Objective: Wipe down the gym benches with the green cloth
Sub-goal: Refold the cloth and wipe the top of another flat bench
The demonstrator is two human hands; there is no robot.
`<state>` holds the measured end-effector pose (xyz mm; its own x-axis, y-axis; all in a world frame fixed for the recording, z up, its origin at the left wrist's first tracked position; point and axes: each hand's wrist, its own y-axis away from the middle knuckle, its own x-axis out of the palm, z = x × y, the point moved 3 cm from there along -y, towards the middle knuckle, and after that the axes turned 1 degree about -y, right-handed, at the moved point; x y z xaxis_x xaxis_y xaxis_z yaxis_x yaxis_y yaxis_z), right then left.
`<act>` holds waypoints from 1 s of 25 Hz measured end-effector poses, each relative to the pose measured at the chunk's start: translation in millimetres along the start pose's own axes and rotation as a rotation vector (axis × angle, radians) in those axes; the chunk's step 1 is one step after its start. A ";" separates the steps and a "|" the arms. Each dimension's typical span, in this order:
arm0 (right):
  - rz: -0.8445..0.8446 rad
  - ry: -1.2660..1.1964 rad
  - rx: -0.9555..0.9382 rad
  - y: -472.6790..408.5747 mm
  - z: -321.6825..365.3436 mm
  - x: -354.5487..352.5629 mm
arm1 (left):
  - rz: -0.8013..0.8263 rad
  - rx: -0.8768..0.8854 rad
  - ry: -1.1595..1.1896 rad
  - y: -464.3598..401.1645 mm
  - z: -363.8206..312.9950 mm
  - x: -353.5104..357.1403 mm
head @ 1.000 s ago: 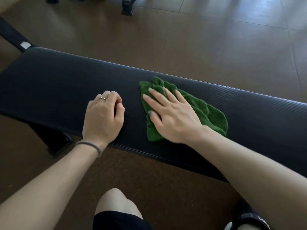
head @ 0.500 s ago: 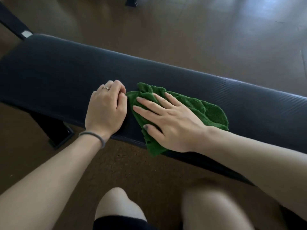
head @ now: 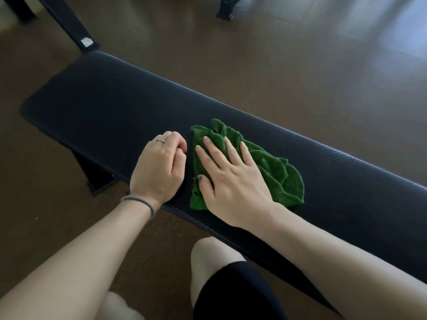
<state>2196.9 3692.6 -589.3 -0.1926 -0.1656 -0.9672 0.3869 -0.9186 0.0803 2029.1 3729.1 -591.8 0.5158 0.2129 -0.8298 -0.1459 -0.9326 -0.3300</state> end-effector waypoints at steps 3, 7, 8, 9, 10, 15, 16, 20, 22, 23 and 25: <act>0.022 -0.026 -0.040 -41.7 -2.9 -5.8 | 0.013 -0.021 -0.020 -0.1 0.3 0.6; 0.015 -0.025 -0.028 -103.7 -8.0 -5.5 | -0.002 -0.046 -0.009 -1.1 0.0 1.5; 0.023 -0.031 -0.026 -118.7 -7.6 -5.7 | -0.021 -0.058 -0.004 -0.6 0.3 1.6; 0.025 -0.036 -0.018 -130.6 -7.0 -7.4 | -0.041 -0.073 0.006 -0.3 0.9 2.0; 0.021 -0.035 -0.003 -136.8 -5.9 -8.9 | -0.062 -0.085 0.016 0.3 1.4 1.5; -0.015 0.004 0.030 -54.7 -15.7 -10.8 | -0.107 -0.056 0.006 0.1 0.8 -3.3; 0.011 0.023 0.029 -30.0 -17.5 -11.3 | -0.104 -0.035 -0.012 0.0 -1.2 -3.6; 0.041 0.031 0.014 -41.3 -20.8 -11.9 | -0.100 0.031 -0.067 -4.2 12.6 -14.9; 0.002 0.011 0.026 -83.1 -23.5 -12.6 | -0.082 0.007 -0.121 -4.5 34.1 -22.8; 0.006 -0.008 0.045 -102.8 -26.8 -13.2 | -0.063 -0.013 -0.138 -4.1 43.6 -25.0; -0.008 -0.014 0.095 -128.8 -37.9 -14.3 | -0.039 -0.034 -0.147 -2.5 51.4 -22.7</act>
<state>2183.9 3826.9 -594.8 -0.2081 -0.1629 -0.9644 0.2985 -0.9496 0.0960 1974.4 3741.7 -595.3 0.3907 0.2871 -0.8746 -0.0986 -0.9316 -0.3499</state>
